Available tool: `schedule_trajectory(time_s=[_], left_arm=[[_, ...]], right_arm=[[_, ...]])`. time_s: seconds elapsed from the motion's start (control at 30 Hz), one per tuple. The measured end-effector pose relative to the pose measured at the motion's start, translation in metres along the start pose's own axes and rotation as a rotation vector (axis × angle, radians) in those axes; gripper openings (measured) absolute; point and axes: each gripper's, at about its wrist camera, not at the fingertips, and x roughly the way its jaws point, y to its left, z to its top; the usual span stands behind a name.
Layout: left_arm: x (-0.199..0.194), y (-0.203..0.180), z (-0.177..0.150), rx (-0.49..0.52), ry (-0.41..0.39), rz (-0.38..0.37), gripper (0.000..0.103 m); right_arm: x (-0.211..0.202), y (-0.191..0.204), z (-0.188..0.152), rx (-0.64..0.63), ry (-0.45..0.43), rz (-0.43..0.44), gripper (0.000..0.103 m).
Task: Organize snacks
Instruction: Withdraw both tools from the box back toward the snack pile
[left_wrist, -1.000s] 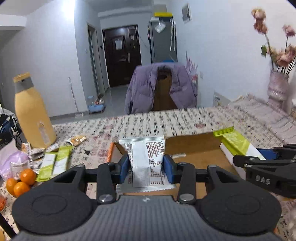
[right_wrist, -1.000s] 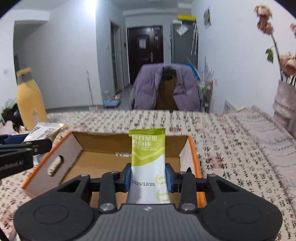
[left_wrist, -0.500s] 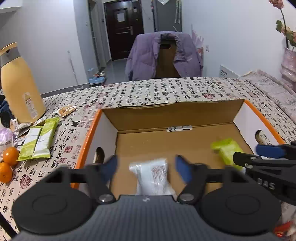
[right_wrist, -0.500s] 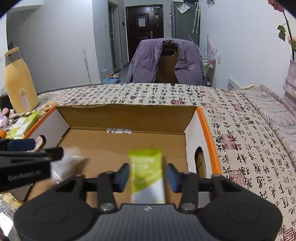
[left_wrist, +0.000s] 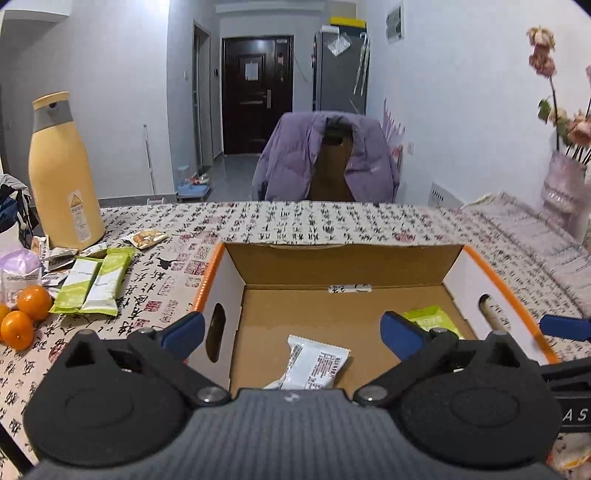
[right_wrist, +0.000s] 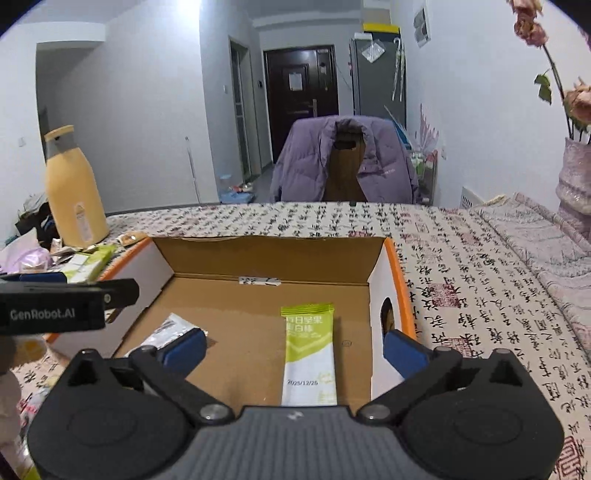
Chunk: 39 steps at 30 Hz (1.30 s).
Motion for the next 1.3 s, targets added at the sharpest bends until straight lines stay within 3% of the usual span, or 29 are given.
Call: schedule_trajectory(time_s=[0.5, 0.9, 1.3], left_arm=[[-0.121, 0.023, -0.049, -0.025, -0.205, -0.056, 0.103], [-0.16, 0.029, -0.106, -0.005, -0.206, -0.069, 0.103], [-0.181, 0.047, -0.152, -0.026, -0.181, -0.067, 0.103]], right_arm=[[-0.11, 0.019, -0.057, -0.04, -0.159, 0.032, 0.103], [-0.159, 0.028, -0.107, -0.021, -0.185, 0.032, 0.103], [-0.171, 0.032, -0.151, -0.011, -0.137, 0.02, 0.103]])
